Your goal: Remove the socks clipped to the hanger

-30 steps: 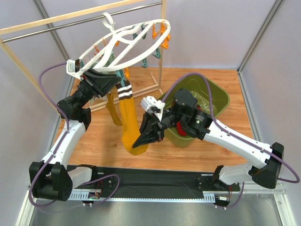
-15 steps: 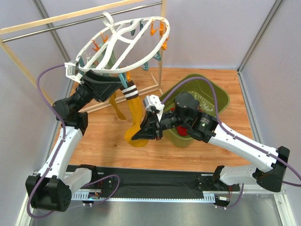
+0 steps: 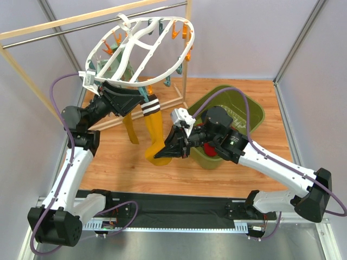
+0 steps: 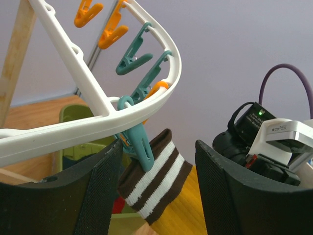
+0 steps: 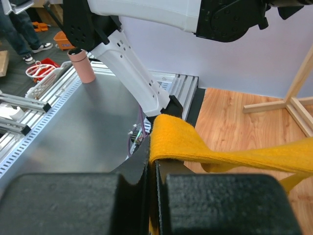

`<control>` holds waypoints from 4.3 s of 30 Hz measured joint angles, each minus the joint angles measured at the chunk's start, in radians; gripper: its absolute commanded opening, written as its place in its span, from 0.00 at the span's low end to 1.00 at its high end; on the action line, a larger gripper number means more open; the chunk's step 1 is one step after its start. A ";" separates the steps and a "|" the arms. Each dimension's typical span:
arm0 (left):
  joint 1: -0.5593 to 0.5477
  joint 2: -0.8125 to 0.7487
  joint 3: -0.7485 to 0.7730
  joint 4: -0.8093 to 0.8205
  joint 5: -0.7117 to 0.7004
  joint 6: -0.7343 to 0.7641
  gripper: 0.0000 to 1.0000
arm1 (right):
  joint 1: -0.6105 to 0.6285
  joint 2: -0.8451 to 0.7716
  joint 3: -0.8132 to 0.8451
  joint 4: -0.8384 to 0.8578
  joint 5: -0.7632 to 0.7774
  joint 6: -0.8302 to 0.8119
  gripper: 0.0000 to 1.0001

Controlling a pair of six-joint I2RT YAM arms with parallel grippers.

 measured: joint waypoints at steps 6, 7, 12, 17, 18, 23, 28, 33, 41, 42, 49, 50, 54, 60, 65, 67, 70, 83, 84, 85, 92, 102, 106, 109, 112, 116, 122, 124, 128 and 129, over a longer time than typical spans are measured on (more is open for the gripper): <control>0.004 -0.005 0.034 -0.098 0.014 0.087 0.68 | -0.026 0.014 -0.026 0.148 -0.096 0.082 0.00; 0.007 -0.005 0.035 -0.099 0.019 0.090 0.68 | -0.027 0.014 -0.028 0.164 -0.108 0.092 0.00; 0.034 0.005 0.031 -0.044 0.037 0.050 0.67 | -0.030 0.015 -0.032 0.219 -0.150 0.126 0.00; 0.043 0.042 -0.006 0.132 0.045 -0.051 0.68 | -0.034 0.016 -0.032 0.246 -0.177 0.143 0.00; 0.043 0.057 -0.015 0.182 0.048 -0.082 0.68 | -0.034 0.016 -0.032 0.247 -0.182 0.146 0.00; 0.048 0.157 -0.031 0.422 0.071 -0.237 0.67 | -0.034 0.017 -0.032 0.248 -0.196 0.154 0.00; 0.053 0.175 -0.052 0.490 0.071 -0.296 0.68 | -0.035 0.019 -0.032 0.247 -0.201 0.156 0.00; 0.053 0.169 -0.059 0.517 0.061 -0.323 0.65 | -0.035 0.019 -0.032 0.246 -0.208 0.156 0.00; 0.049 -0.018 -0.167 0.420 -0.041 -0.252 0.64 | -0.035 0.019 -0.032 0.241 -0.213 0.156 0.00; 0.046 -0.048 -0.180 0.412 -0.064 -0.240 0.64 | -0.035 0.019 -0.032 0.239 -0.213 0.155 0.00; 0.037 -0.063 -0.237 0.483 -0.160 -0.249 0.66 | -0.035 0.019 -0.032 0.238 -0.216 0.156 0.00; 0.037 -0.049 -0.246 0.498 -0.168 -0.260 0.66 | -0.035 0.019 -0.032 0.238 -0.216 0.156 0.00; 0.037 0.005 -0.290 0.505 -0.200 -0.283 0.67 | -0.035 0.019 -0.032 0.238 -0.218 0.156 0.00; 0.007 0.018 -0.295 0.518 -0.224 -0.282 0.68 | -0.035 0.019 -0.032 0.237 -0.224 0.156 0.00; -0.009 0.074 -0.261 0.541 -0.224 -0.289 0.68 | -0.035 0.019 -0.032 0.241 -0.232 0.169 0.00; -0.011 0.092 -0.254 0.541 -0.224 -0.289 0.69 | -0.035 0.020 -0.032 0.245 -0.237 0.177 0.00; -0.017 0.108 -0.254 0.542 -0.224 -0.290 0.69 | -0.035 0.022 -0.029 0.246 -0.249 0.184 0.00; -0.035 0.187 -0.159 0.543 -0.178 -0.330 0.68 | -0.033 0.027 -0.024 0.237 -0.268 0.185 0.00; -0.035 0.187 -0.154 0.543 -0.175 -0.331 0.68 | -0.033 0.027 -0.024 0.237 -0.268 0.185 0.00; -0.035 0.186 -0.152 0.543 -0.175 -0.332 0.68 | -0.033 0.027 -0.023 0.237 -0.268 0.185 0.00; -0.035 0.168 -0.157 0.543 -0.159 -0.330 0.66 | -0.033 0.025 -0.005 0.204 -0.267 0.169 0.00; -0.003 0.122 -0.164 0.543 -0.138 -0.348 0.65 | -0.033 -0.006 -0.001 0.111 -0.237 0.105 0.00; -0.001 0.080 -0.154 0.506 -0.092 -0.320 0.68 | -0.032 -0.012 0.018 0.049 -0.152 0.076 0.00; -0.001 -0.035 -0.109 0.296 -0.059 -0.216 0.71 | -0.032 -0.021 0.020 0.024 -0.072 0.077 0.00; -0.001 -0.135 -0.032 0.065 -0.051 -0.077 0.73 | -0.032 -0.024 0.020 0.025 -0.017 0.104 0.00; -0.001 -0.241 0.172 -0.390 -0.064 0.178 0.74 | -0.032 -0.024 0.019 0.066 0.059 0.168 0.00; -0.001 -0.331 0.284 -0.815 -0.047 0.427 0.78 | -0.032 -0.023 0.020 0.129 0.184 0.256 0.00; -0.001 -0.373 0.247 -0.895 -0.027 0.465 0.78 | -0.032 -0.020 0.020 0.138 0.233 0.275 0.00; -0.001 -0.460 0.145 -0.940 0.030 0.468 0.78 | -0.032 0.008 0.020 0.171 0.291 0.327 0.00; -0.001 -0.472 0.134 -0.953 0.035 0.472 0.78 | -0.032 0.017 0.020 0.183 0.298 0.340 0.00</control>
